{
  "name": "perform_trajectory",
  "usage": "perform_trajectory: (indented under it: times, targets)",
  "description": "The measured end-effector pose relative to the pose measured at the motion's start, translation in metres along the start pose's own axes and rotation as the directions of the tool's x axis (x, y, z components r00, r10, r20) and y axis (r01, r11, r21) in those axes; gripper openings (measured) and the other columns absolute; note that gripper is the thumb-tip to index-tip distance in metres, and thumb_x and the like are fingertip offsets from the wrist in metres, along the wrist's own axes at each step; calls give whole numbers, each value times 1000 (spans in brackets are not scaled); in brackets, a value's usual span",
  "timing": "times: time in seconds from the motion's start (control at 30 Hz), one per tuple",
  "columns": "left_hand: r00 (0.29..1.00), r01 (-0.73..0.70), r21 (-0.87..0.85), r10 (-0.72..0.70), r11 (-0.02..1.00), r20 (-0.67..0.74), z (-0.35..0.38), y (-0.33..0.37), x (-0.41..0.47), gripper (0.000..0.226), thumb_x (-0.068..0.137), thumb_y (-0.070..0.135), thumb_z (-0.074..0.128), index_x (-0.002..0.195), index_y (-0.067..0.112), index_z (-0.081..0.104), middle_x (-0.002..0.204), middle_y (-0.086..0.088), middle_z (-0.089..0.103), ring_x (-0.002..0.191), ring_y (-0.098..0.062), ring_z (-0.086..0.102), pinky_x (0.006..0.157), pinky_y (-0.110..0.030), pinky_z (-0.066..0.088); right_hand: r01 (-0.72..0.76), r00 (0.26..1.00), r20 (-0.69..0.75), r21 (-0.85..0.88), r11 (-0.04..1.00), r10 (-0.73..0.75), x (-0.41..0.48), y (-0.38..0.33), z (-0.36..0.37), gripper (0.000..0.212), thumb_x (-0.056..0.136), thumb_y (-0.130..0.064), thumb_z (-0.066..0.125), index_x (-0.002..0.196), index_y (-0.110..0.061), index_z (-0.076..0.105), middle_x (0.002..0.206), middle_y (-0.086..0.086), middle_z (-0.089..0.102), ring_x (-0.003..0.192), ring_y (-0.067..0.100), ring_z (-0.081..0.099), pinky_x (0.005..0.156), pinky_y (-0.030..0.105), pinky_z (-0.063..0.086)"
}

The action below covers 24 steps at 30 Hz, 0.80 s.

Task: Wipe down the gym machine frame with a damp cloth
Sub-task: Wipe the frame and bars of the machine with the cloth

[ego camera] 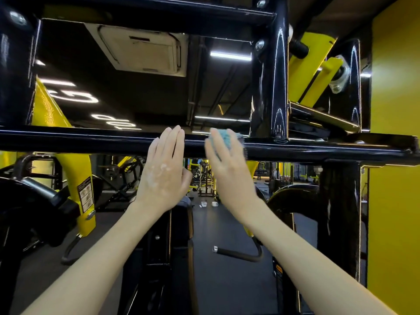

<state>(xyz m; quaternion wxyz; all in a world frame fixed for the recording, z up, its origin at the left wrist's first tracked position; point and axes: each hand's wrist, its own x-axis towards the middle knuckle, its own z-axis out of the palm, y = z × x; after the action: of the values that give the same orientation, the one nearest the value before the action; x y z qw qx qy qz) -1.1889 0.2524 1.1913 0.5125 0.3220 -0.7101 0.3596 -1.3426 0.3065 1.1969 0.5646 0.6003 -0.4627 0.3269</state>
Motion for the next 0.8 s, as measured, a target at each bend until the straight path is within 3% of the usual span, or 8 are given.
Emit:
perform_trajectory:
  times: [0.07,0.3,0.47,0.67,0.8]
  targets:
    - [1000,1,1,-1,1000,-6,-1,-2,0,74,81,4,65,147,-8,34,150,-25,39,143,-37,32,121,-45,20,64,996,68,-22,998,-63,9,-14,6,56,88,2,39,144,2,37,153,22,32,142,46,26,118,55,23]
    - [1000,9,20,-9,1000,5,1,-2,0,75,79,3,65,147,-7,34,149,-24,39,143,-36,33,120,-47,24,137,990,22,39,990,-138,-3,30,4,48,88,5,40,135,3,49,146,22,43,134,44,38,108,54,38]
    - [1000,25,35,-25,999,-9,3,-1,0,73,82,5,62,148,-6,33,149,-22,38,143,-35,31,120,-45,21,85,995,-60,-21,996,-86,-41,106,-7,48,88,9,32,131,6,55,141,24,50,128,49,43,108,56,40]
    - [998,55,57,-56,997,2,4,6,1,77,80,9,64,148,-6,32,152,-22,35,145,-36,27,120,-48,19,-112,993,-29,5,994,112,-79,180,-21,63,73,27,53,132,5,54,145,26,44,131,55,39,98,65,44]
    - [999,43,58,-45,997,28,1,6,1,78,80,10,64,148,-7,31,153,-23,34,146,-35,26,120,-47,18,-155,988,5,16,988,155,-91,201,-26,67,69,30,59,132,6,54,146,27,43,133,55,37,100,59,41]
